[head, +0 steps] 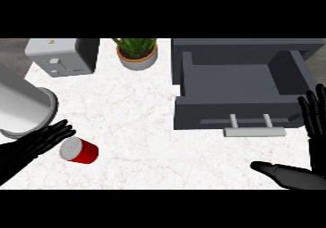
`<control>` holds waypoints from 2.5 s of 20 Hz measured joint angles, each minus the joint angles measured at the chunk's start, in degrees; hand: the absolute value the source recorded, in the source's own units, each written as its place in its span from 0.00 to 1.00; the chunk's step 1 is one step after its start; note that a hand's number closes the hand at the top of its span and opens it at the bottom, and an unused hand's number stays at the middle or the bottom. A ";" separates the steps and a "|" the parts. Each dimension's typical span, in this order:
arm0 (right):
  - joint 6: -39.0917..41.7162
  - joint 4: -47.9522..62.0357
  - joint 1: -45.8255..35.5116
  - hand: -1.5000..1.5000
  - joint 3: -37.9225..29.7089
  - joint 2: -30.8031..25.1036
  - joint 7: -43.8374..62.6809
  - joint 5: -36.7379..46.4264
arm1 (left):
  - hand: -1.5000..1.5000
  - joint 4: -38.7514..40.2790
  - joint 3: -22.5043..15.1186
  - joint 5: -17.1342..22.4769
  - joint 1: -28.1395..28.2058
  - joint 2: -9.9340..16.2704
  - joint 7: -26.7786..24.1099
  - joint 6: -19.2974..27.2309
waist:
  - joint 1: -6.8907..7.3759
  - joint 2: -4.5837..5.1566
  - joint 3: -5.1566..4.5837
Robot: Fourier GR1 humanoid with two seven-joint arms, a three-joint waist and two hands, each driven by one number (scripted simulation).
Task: Pick up the can, place it into the drawer and close the drawer
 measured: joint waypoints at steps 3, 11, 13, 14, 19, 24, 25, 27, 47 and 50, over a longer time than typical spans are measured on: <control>0.62 -0.89 1.74 0.00 -2.13 -0.86 0.93 -1.80 | 0.00 6.30 5.21 6.74 0.03 6.84 -2.01 -9.18 | 0.11 -0.09 0.08; 5.04 -3.55 9.46 0.00 -6.94 -2.16 -1.23 -7.39 | 0.00 20.57 12.64 15.05 -2.56 16.25 -1.81 -18.98 | 0.23 -0.24 0.18; 6.19 -3.81 10.22 0.00 -8.54 -2.72 -1.40 -9.23 | 0.00 23.63 13.50 16.95 -3.22 17.92 -1.12 -20.03 | 0.24 -0.24 0.18; 7.21 -3.59 11.25 0.00 -9.31 -2.86 -2.21 -10.16 | 0.00 24.89 13.65 18.00 -3.32 18.71 -0.87 -20.34 | 0.23 -0.25 0.18; 10.98 -3.77 14.32 0.00 -12.35 -3.85 -4.12 -13.45 | 0.00 29.22 10.09 26.17 -4.16 22.96 2.22 -20.26 | 0.08 -0.24 0.22; 13.22 -4.32 16.43 0.00 -14.77 -3.98 -4.96 -15.74 | 0.00 31.24 4.83 33.99 -5.37 25.77 6.12 -20.24 | 0.04 -0.22 0.24; 13.72 -4.32 16.52 0.00 -15.59 -4.28 -4.90 -16.46 | 0.00 31.13 3.93 34.86 -5.73 25.86 6.88 -20.18 | 0.08 -0.23 0.23; 14.50 -4.69 17.33 0.00 -16.24 -3.94 -5.04 -17.14 | 0.00 31.51 1.72 36.26 -7.16 25.50 8.49 -19.73 | 0.02 -0.23 0.22; 23.94 -2.42 19.63 0.00 -26.24 -3.32 -6.01 -22.83 | 0.00 28.59 -0.55 21.94 -9.82 7.98 15.43 -13.78 | 0.56 -0.28 0.19; 25.02 -3.36 20.23 0.00 -27.16 -2.75 -5.59 -23.34 | 0.00 31.09 0.54 16.13 -10.83 4.16 14.18 -14.65 | 0.44 -0.26 0.19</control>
